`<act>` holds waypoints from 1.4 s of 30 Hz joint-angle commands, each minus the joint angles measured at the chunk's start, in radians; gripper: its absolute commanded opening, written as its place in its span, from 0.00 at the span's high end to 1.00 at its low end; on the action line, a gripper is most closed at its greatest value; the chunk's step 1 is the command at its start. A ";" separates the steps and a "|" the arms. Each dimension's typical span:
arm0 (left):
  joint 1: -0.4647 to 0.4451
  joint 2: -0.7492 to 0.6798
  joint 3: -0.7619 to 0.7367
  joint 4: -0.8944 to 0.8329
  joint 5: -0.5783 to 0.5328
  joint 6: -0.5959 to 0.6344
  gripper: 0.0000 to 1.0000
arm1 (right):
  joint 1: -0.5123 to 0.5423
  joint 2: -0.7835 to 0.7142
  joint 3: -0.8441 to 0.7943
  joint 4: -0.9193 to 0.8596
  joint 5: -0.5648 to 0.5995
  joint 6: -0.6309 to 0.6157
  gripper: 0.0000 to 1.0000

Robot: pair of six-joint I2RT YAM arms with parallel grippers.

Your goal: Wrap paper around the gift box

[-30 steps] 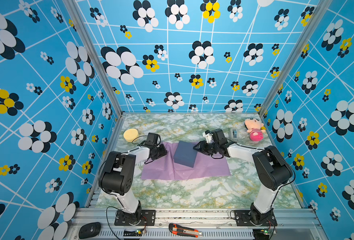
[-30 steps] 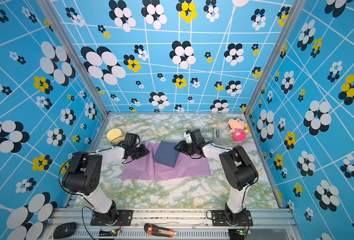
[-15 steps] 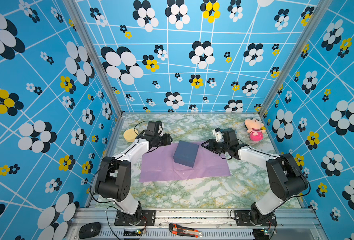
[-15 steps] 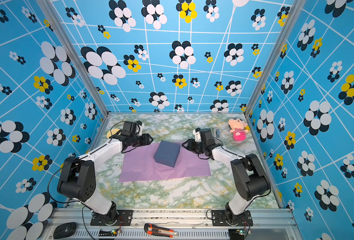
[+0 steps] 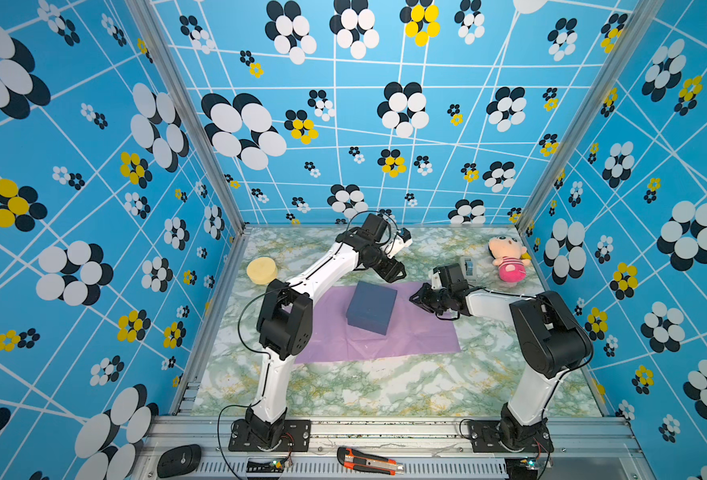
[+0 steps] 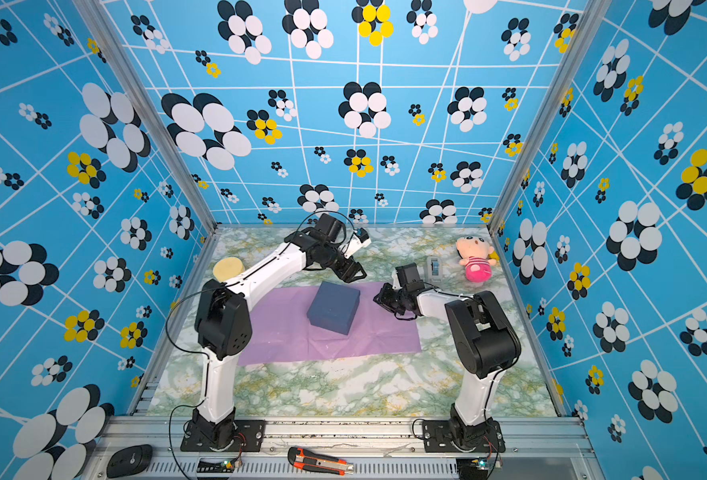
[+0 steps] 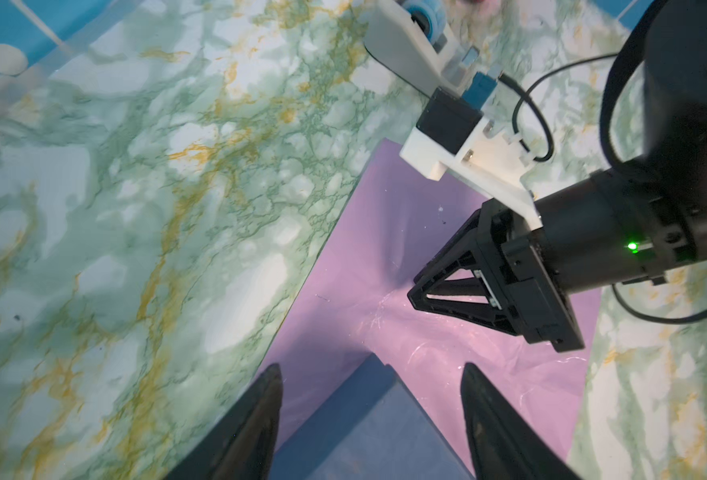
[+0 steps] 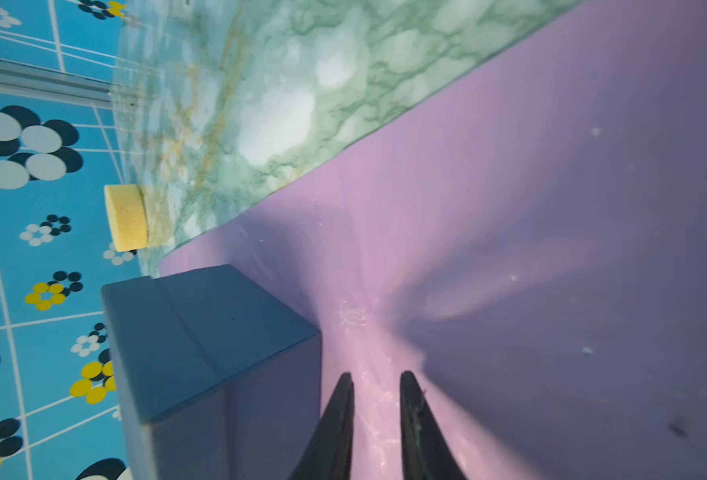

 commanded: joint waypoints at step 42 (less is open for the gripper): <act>0.026 -0.008 -0.019 -0.131 -0.221 -0.139 0.26 | -0.021 -0.009 -0.162 -0.033 0.137 0.065 0.89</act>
